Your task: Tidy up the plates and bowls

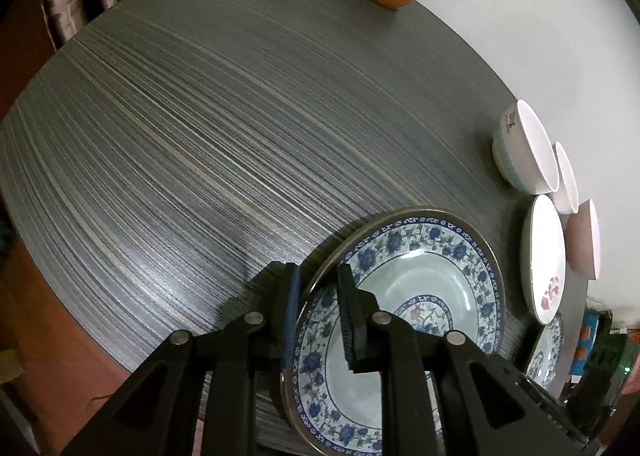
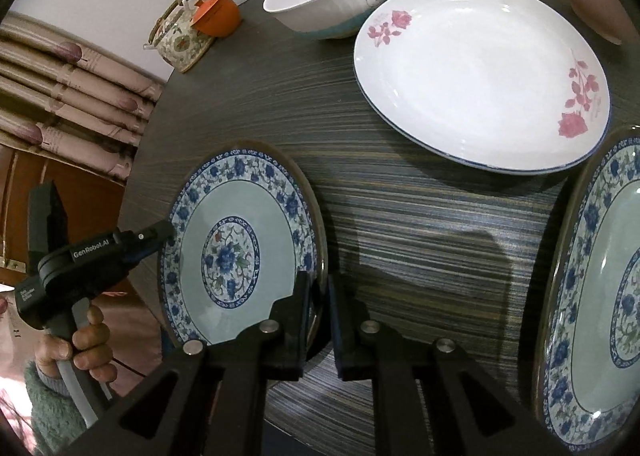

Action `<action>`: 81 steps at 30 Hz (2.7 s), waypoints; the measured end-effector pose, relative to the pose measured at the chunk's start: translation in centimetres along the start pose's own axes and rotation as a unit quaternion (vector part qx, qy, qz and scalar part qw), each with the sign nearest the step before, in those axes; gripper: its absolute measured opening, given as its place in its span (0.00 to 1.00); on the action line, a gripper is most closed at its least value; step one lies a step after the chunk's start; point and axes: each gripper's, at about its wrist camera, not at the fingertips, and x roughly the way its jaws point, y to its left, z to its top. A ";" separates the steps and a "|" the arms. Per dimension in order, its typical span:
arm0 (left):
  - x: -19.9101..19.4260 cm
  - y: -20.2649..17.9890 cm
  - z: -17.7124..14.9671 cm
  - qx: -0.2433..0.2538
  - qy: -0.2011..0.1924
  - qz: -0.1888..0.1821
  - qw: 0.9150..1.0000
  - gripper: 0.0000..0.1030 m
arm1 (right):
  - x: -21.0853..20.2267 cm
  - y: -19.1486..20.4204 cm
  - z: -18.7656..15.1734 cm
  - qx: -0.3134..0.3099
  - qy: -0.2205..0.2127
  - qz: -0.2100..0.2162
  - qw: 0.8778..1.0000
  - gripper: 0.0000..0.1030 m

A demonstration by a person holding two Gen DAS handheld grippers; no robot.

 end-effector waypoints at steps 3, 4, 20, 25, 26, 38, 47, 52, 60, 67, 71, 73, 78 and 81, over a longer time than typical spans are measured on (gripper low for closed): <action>-0.1 0.5 0.0 -0.006 -0.004 0.008 1.000 0.32 | -0.3 0.1 0.0 -0.006 -0.001 -0.006 1.000 0.12; -0.1 0.7 0.0 -0.009 -0.006 0.011 1.000 0.33 | -0.5 0.2 0.0 -0.010 -0.003 -0.011 1.000 0.13; -4.0 -1.2 -1.7 0.014 -0.052 0.012 0.998 0.42 | -5.8 -1.1 -1.0 -0.038 -0.065 -0.046 0.996 0.17; -4.5 -4.1 -3.4 0.037 -0.051 -0.011 0.998 0.42 | -8.4 -2.9 -1.7 -0.026 -0.080 -0.039 0.996 0.17; -4.4 -4.8 -3.8 0.043 -0.048 -0.018 0.998 0.42 | -9.3 -3.7 -2.0 -0.021 -0.085 -0.038 0.995 0.17; -3.0 -14.3 -7.9 0.120 -0.004 -0.091 0.989 0.42 | -17.1 -15.2 -4.4 0.080 -0.140 -0.006 0.987 0.19; -0.2 -20.7 -10.6 0.146 0.081 -0.165 0.972 0.42 | -19.3 -23.5 -6.0 0.154 -0.144 0.009 0.977 0.19; 1.8 -22.9 -11.5 0.143 0.117 -0.175 0.967 0.42 | -18.0 -25.5 -6.3 0.173 -0.131 0.014 0.976 0.19; 4.2 -24.1 -12.0 0.134 0.150 -0.174 0.964 0.42 | -17.7 -26.8 -6.3 0.185 -0.133 0.033 0.973 0.18; 5.2 -24.2 -12.2 0.132 0.160 -0.163 0.965 0.42 | -17.3 -28.0 -6.3 0.200 -0.128 0.038 0.971 0.19; 5.8 -24.3 -12.3 0.137 0.163 -0.155 0.965 0.41 | -16.6 -28.3 -6.1 0.200 -0.119 0.044 0.971 0.19; 6.0 -24.3 -12.4 0.137 0.166 -0.151 0.965 0.41 | -16.4 -28.4 -6.0 0.200 -0.118 0.046 0.972 0.18; 6.6 -24.7 -12.4 0.143 0.170 -0.146 0.964 0.40 | -16.0 -28.8 -5.6 0.201 -0.118 0.052 0.971 0.16; 6.7 -24.7 -12.3 0.145 0.173 -0.144 0.964 0.36 | -15.8 -28.7 -5.4 0.198 -0.116 0.053 0.972 0.16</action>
